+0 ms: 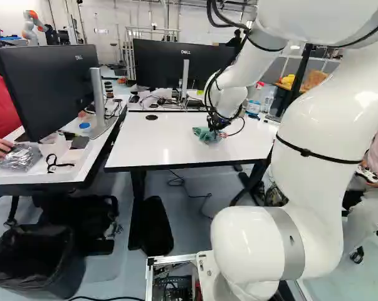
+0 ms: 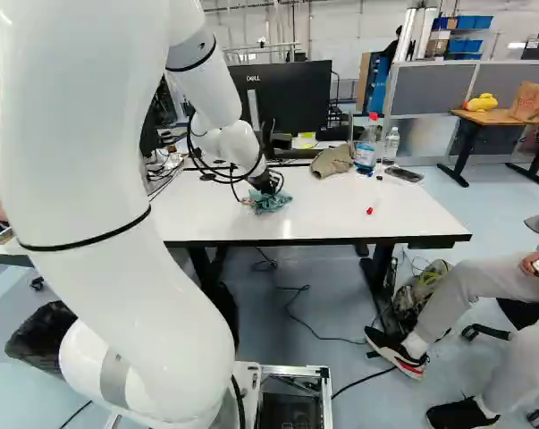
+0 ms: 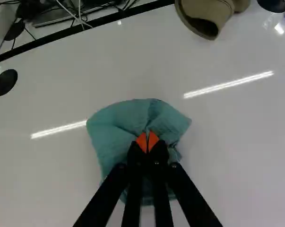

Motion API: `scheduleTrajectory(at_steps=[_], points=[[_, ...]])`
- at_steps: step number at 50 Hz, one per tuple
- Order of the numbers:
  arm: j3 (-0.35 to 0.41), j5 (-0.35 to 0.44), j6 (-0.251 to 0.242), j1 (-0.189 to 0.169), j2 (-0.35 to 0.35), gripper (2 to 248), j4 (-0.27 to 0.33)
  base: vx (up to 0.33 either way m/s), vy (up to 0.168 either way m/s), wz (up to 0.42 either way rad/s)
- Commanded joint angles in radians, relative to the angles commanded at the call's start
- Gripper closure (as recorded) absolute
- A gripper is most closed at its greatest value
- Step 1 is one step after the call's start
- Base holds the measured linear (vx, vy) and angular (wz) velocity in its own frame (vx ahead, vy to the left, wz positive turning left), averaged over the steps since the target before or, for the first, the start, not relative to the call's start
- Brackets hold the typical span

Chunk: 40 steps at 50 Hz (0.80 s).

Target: Clean the table with the green towel

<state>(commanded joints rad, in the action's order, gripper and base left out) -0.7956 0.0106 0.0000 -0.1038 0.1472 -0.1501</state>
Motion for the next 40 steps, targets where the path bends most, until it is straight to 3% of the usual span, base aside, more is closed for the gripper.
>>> scheduleTrajectory(at_steps=[17, 40], points=[[0.042, 0.0, 0.0, 0.048, -0.038, 225, 0.0, 0.0, 0.0, 0.0], [0.16, 0.0, 0.0, 0.069, -0.15, 225, 0.0, 0.0, 0.0, 0.0]])
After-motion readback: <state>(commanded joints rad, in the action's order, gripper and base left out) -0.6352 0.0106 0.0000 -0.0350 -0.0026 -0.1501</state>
